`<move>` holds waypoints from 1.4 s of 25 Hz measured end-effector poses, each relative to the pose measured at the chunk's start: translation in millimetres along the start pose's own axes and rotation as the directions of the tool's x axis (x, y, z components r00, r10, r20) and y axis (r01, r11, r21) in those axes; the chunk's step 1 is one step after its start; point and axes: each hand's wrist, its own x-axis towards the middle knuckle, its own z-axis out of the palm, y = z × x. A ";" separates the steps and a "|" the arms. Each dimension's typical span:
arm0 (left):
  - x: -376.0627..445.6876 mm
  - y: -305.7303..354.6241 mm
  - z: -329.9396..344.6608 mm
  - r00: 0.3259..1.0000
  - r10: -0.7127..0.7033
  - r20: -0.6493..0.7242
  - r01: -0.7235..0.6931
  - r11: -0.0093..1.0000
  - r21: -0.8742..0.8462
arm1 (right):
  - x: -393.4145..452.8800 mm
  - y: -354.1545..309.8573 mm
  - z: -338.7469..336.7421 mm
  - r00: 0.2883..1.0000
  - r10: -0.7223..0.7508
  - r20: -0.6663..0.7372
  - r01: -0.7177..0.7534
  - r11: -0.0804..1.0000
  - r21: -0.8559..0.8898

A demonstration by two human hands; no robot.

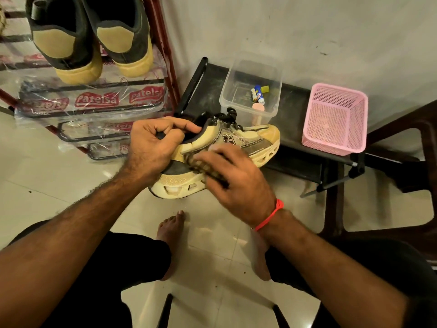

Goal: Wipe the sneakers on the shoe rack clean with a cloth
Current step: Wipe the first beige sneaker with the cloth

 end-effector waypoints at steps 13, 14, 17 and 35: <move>-4.8 2.6 -3.7 0.950 0.305 0.065 -0.312 0.936 0.162 | 12.3 55.8 -32.5 0.889 0.418 -0.185 -0.426 0.904 -0.007; -5.0 3.2 -3.6 0.945 0.317 0.082 -0.327 0.928 0.181 | 11.8 58.8 -33.9 0.863 0.465 -0.197 -0.473 0.881 0.010; -5.0 2.3 -2.8 0.932 0.351 0.089 -0.361 0.922 0.143 | 6.8 6.8 -15.7 0.969 0.224 -0.107 -0.218 0.974 0.065; -2.4 0.2 4.9 0.914 0.405 0.028 -0.404 0.899 0.169 | 7.4 43.7 -21.8 0.892 0.397 -0.218 -0.394 0.917 0.057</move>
